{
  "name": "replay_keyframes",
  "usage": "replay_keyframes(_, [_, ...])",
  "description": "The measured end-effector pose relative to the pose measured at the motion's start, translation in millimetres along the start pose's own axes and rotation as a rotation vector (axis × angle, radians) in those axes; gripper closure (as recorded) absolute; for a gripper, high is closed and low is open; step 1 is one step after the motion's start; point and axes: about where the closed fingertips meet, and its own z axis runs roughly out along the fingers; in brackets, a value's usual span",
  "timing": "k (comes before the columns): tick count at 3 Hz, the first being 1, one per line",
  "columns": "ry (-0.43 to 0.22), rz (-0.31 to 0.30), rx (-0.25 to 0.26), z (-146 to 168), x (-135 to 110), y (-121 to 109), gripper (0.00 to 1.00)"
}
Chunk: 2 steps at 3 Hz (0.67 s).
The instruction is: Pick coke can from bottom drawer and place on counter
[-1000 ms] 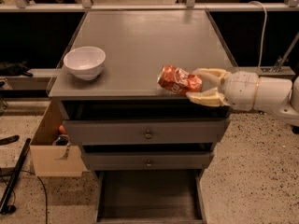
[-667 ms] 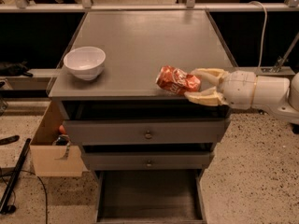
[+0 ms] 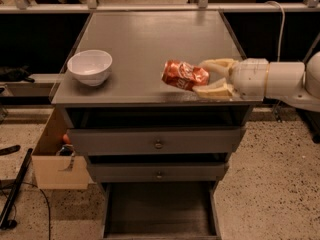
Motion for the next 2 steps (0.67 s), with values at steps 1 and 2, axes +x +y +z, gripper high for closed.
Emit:
replay_keyframes(1, [0.050, 0.010, -0.028, 27.4, 2.0, -24.2, 1.00])
replay_keyframes(2, [0.050, 0.010, -0.028, 27.4, 1.9, -24.2, 1.00])
